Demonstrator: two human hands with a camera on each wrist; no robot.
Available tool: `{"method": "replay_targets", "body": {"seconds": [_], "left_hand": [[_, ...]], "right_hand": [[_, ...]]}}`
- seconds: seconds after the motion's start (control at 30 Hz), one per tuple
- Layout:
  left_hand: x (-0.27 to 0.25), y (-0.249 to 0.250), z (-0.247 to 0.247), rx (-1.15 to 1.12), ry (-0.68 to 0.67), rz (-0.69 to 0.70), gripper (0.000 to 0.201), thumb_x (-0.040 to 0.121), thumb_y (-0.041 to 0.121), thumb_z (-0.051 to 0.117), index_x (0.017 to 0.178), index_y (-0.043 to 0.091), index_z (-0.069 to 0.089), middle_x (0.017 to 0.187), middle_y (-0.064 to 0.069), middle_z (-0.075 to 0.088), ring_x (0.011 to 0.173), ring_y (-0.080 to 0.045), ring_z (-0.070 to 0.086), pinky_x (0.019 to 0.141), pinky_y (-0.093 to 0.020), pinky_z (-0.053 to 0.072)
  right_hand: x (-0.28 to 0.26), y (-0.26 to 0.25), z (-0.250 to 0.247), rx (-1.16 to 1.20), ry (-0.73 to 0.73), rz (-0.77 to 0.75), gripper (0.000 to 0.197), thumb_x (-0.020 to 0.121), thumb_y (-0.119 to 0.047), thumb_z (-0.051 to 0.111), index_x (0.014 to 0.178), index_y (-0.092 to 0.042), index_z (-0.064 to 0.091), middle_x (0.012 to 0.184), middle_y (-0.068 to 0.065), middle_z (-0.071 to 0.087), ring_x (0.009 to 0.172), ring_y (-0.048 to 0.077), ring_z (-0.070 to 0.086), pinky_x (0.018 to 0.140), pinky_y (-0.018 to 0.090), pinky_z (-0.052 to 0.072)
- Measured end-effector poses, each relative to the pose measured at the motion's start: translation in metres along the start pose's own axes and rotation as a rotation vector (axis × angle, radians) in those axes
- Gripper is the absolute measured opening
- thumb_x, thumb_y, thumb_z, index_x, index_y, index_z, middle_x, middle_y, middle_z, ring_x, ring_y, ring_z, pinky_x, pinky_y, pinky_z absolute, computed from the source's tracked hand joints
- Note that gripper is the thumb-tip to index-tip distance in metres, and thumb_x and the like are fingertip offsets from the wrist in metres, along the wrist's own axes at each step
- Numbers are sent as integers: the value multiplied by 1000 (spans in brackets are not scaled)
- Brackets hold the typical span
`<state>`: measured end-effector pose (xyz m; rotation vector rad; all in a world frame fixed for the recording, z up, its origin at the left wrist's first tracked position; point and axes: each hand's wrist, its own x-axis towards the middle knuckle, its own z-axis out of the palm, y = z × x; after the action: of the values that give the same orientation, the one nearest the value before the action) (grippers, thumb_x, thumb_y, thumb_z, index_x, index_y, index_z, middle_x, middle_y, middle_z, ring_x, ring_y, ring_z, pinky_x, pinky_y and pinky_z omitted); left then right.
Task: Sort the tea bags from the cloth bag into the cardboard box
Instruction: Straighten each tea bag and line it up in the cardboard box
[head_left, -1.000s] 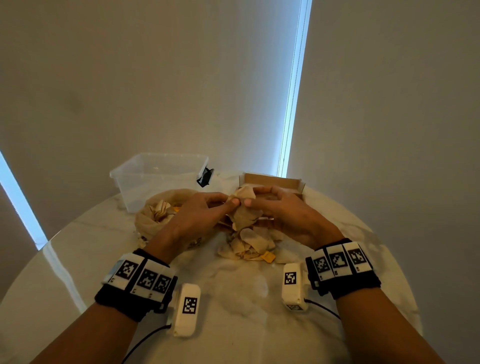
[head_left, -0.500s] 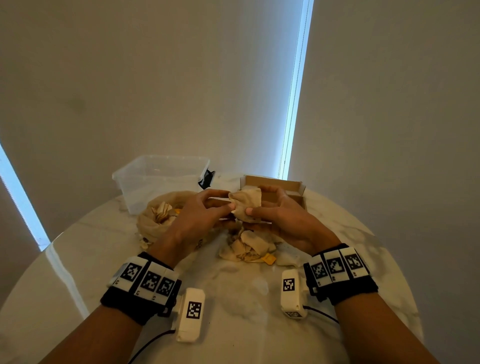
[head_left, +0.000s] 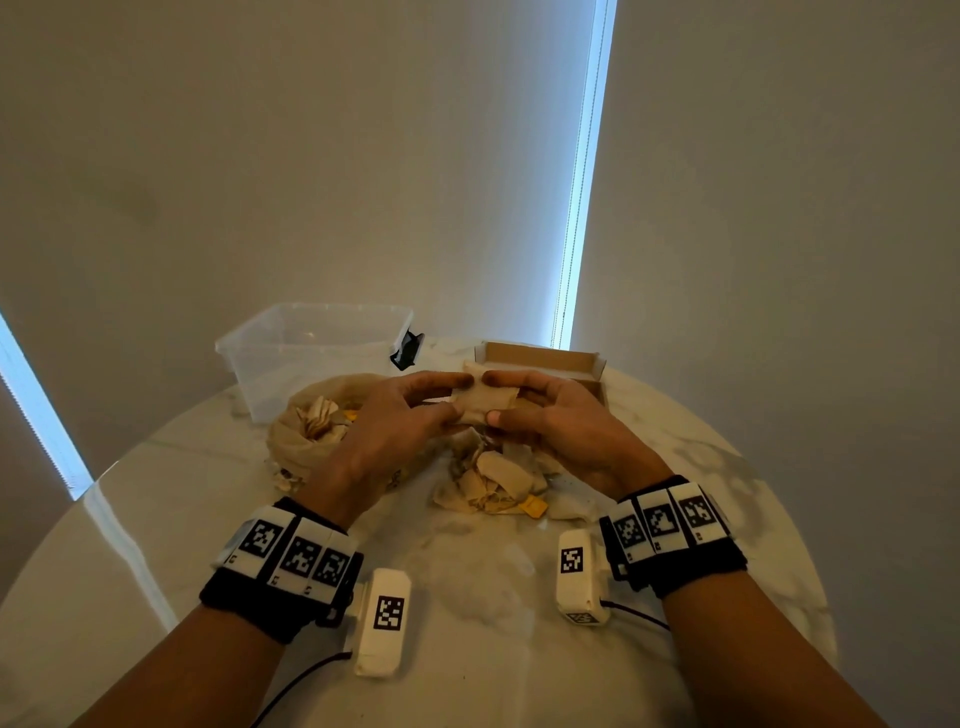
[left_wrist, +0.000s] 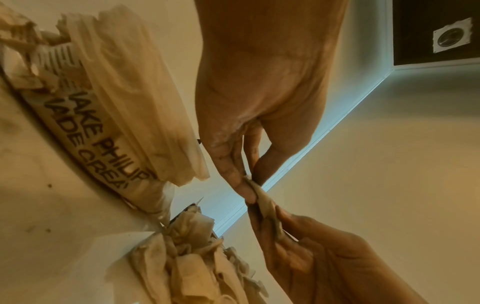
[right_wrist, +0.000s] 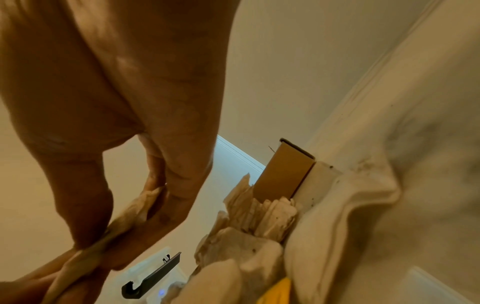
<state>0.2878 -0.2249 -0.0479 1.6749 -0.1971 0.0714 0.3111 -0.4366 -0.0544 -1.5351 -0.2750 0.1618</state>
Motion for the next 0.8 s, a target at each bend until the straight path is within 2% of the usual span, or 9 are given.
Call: {"method": "replay_targets", "body": {"seconds": [0.1, 0.23, 0.33, 0.43, 0.57, 0.6, 0.67, 0.73, 0.8], "left_hand": [[1, -1, 0, -17, 6, 18, 35, 98, 2, 70, 128, 19, 74, 106, -4, 81, 96, -19, 79, 87, -34, 64], [3, -2, 1, -13, 13, 29, 32, 97, 6, 73, 125, 20, 76, 105, 0, 82, 97, -18, 79, 88, -32, 64], [6, -1, 3, -2, 21, 29, 27, 98, 8, 71, 122, 18, 78, 112, 1, 80, 100, -15, 78, 88, -29, 63], [11, 3, 9, -39, -37, -11, 25, 102, 7, 65, 122, 15, 78, 110, 0, 81, 102, -13, 77, 84, -23, 62], [27, 9, 19, -78, -97, -57, 25, 104, 11, 62, 125, 12, 76, 116, -5, 79, 106, -18, 77, 92, -33, 62], [34, 9, 21, -13, -96, -47, 26, 105, 14, 62, 128, 14, 75, 118, -4, 78, 105, -16, 77, 92, -34, 62], [48, 9, 23, 229, -117, -18, 31, 106, 18, 62, 135, 19, 70, 125, -3, 75, 100, -14, 77, 90, -33, 62], [60, 10, 28, 544, -241, -13, 39, 107, 22, 59, 146, 21, 60, 136, -5, 67, 105, -14, 71, 89, -26, 57], [65, 11, 36, 795, -394, -74, 50, 108, 30, 57, 156, 21, 45, 147, -6, 57, 116, -14, 59, 90, -24, 50]], "right_hand": [[-1, 0, 3, 57, 16, 24, 51, 90, 0, 78, 137, -16, 67, 125, 8, 77, 114, 26, 75, 100, 45, 61], [2, 2, 3, 182, 14, 49, 55, 92, 6, 73, 143, -10, 61, 126, 13, 76, 118, 31, 74, 106, 49, 58], [1, -2, -2, 349, -14, 100, 49, 97, 5, 67, 145, -3, 58, 131, 20, 72, 120, 33, 72, 99, 41, 62], [-5, -6, -5, 470, -68, 123, 37, 102, 1, 61, 139, -2, 63, 131, 20, 72, 116, 30, 73, 98, 37, 62], [-2, -5, -17, 562, 54, 133, 41, 98, 8, 63, 138, -2, 62, 131, 23, 71, 112, 30, 75, 89, 36, 65], [-1, -4, -22, 601, 98, 130, 39, 98, 10, 63, 136, -1, 63, 127, 23, 73, 111, 31, 76, 88, 36, 65], [0, -2, -31, 661, 162, 116, 26, 98, 12, 61, 122, 4, 66, 115, 22, 77, 110, 33, 75, 94, 39, 63], [-1, -2, -40, 687, 229, 113, 18, 97, 12, 61, 113, 5, 65, 114, 24, 75, 114, 36, 72, 101, 45, 59], [-2, -1, -47, 707, 294, 130, 20, 95, 13, 62, 113, 5, 61, 120, 28, 70, 117, 41, 70, 102, 50, 58]]}}
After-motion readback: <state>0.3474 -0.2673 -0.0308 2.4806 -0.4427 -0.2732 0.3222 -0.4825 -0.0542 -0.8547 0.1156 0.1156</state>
